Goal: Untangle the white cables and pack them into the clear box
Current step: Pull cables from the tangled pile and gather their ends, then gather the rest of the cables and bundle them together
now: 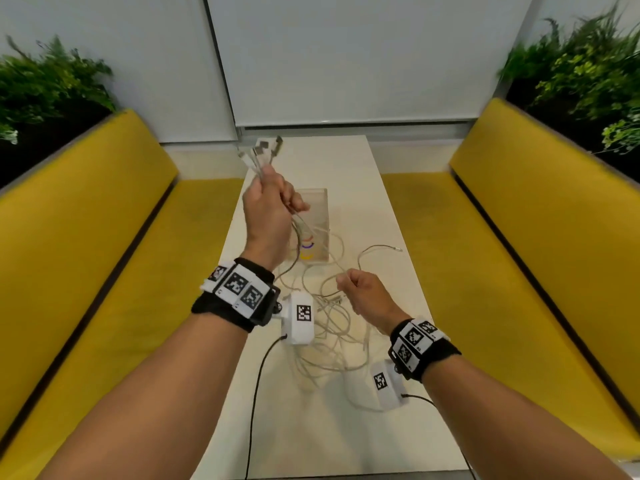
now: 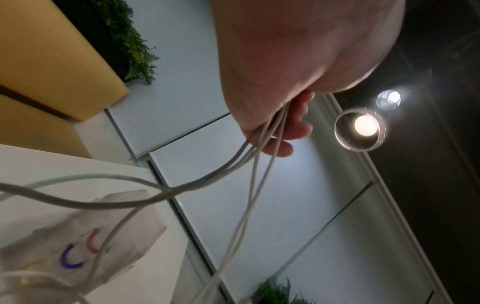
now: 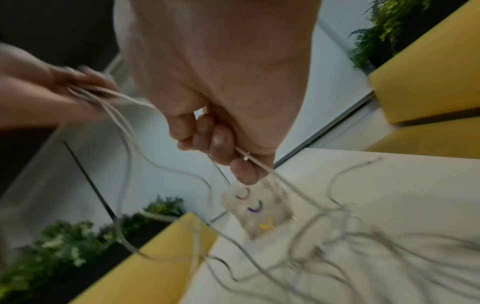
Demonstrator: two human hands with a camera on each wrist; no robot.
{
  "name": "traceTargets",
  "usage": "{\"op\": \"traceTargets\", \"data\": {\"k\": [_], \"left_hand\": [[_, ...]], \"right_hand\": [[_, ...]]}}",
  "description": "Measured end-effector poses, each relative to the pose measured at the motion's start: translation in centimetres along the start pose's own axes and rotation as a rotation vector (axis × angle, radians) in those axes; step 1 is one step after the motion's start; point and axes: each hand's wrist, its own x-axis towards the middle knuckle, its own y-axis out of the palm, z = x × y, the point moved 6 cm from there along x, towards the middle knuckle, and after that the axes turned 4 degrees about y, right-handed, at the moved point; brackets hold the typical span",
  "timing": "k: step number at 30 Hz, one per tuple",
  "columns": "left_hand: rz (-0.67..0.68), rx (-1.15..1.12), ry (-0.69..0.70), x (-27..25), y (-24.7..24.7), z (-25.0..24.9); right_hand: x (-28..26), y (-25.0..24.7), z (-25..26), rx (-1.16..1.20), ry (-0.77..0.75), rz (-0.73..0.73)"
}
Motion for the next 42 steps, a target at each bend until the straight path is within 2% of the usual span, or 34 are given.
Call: {"op": "traceTargets", "data": {"k": [2, 4, 7, 9, 12, 13, 14, 16, 17, 19, 21, 23, 26, 29, 33, 35, 37, 39, 42], "left_hand": [[-0.019, -0.094, 0.009, 0.4, 0.0, -2.1], [-0.039, -0.155, 0.048, 1.1, -0.3, -4.2], [-0.051, -0.208, 0.077, 1.8, -0.9, -6.0], [-0.054, -0.195, 0.063, 1.5, -1.0, -5.8], [-0.03, -0.178, 0.009, 0.6, -0.4, -4.5], [-0.02, -0.168, -0.011, 0.3, -0.1, -3.9], [-0.006, -0.156, -0.028, 0.0, 0.2, -3.5], [0.028, -0.14, -0.059, -0.7, 0.9, -2.6], [0.051, -0.142, -0.077, -1.0, 1.2, -2.1], [0.124, -0.178, -0.129, -1.5, 2.2, -1.4], [0.238, -0.258, -0.193, -2.1, 3.4, -1.1], [0.357, -0.343, -0.24, -2.7, 4.5, -1.2], [0.442, -0.408, -0.257, -2.8, 4.5, -1.6], [0.382, -0.418, -0.22, -1.6, 2.5, -2.2], [0.219, -0.46, -0.164, 0.0, -0.8, -3.8], [0.183, -0.485, -0.123, 0.8, -1.9, -4.8], [0.162, -0.484, -0.089, 1.5, -2.6, -5.5], [0.145, -0.473, -0.074, 1.9, -3.2, -5.7], [0.126, -0.458, -0.071, 2.2, -3.8, -5.4]], "right_hand": [[-0.6, -0.3, -3.4, -0.071, 0.099, 0.004], [-1.4, -1.1, -6.4, -0.047, 0.213, -0.009], [-2.0, -2.5, -7.8, 0.002, 0.284, -0.037], [-1.5, -2.6, -7.3, -0.118, 0.284, 0.056], [-0.9, -2.6, -4.9, -0.37, 0.362, 0.232], [-0.7, -3.0, -3.0, -0.36, 0.341, 0.234], [-0.6, -3.6, -0.4, -0.304, 0.273, 0.175], [-0.9, -4.9, 5.7, -0.079, 0.033, -0.005], [-1.4, -5.0, 8.7, 0.027, -0.09, -0.036], [-2.1, -3.6, 13.0, 0.124, -0.25, 0.067], [-2.2, -0.5, 14.5, 0.069, -0.281, 0.258], [-1.9, 2.4, 13.7, 0.012, -0.255, 0.379], [-1.0, 4.1, 10.5, 0.065, -0.166, 0.303], [0.1, 3.7, 6.1, -0.021, -0.053, 0.202], [2.1, 1.1, 1.2, -0.529, 0.035, 0.164], [2.8, -0.7, -0.5, -0.654, 0.122, 0.157], [3.5, -2.4, -0.7, -0.583, 0.206, 0.127], [3.9, -3.6, 0.7, -0.316, 0.284, 0.072], [4.0, -5.6, 6.0, 0.092, 0.22, -0.103]]}}
